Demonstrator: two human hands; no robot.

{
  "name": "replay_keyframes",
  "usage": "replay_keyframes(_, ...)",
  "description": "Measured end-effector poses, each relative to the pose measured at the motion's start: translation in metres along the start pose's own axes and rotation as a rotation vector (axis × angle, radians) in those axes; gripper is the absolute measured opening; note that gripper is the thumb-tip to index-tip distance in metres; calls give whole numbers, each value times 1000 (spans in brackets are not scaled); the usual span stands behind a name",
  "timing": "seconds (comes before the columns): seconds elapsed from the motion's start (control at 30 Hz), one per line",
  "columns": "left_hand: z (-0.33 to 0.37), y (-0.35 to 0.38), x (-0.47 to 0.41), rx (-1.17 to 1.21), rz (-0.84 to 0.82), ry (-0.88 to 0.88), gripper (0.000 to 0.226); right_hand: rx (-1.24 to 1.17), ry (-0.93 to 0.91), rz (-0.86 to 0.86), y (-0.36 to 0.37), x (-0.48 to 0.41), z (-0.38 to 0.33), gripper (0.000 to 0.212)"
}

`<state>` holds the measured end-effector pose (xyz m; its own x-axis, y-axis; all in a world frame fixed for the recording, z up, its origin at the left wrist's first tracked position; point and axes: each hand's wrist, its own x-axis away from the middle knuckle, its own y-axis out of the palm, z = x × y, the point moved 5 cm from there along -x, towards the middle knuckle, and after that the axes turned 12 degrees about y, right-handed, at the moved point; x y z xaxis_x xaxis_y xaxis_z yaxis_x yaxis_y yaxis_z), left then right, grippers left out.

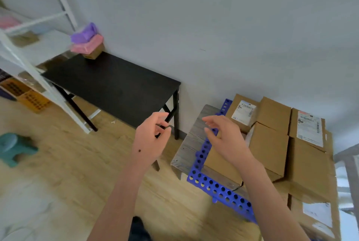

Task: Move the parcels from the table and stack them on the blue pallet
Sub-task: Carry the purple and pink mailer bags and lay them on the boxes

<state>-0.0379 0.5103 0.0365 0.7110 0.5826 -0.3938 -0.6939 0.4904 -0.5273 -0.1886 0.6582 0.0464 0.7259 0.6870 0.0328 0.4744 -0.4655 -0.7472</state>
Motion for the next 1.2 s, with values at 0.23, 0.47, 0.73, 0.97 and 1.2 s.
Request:
replay_keyframes(0.23, -66, -88, -26, -34, -57, -49, 41, 0, -61, -37, 76, -43, -95, 40)
replay_keyframes(0.47, -135, -182, -41, -88, 5, -113, 37, -14, -130, -77, 162, -75, -181, 42)
replay_keyframes(0.73, -196, -240, -31, -74, 54, -239, 36, 49, -169, -218, 237, -107, -240, 41)
replay_keyframes(0.97, -250, -270, -67, -237, 4, -247, 24, 48, -210, -269, 279, -168, -275, 33)
replay_keyframes(1.2, -307, -296, -146, -242, -42, -230, 28, 12, -200, -272, 319, -257, -310, 31)
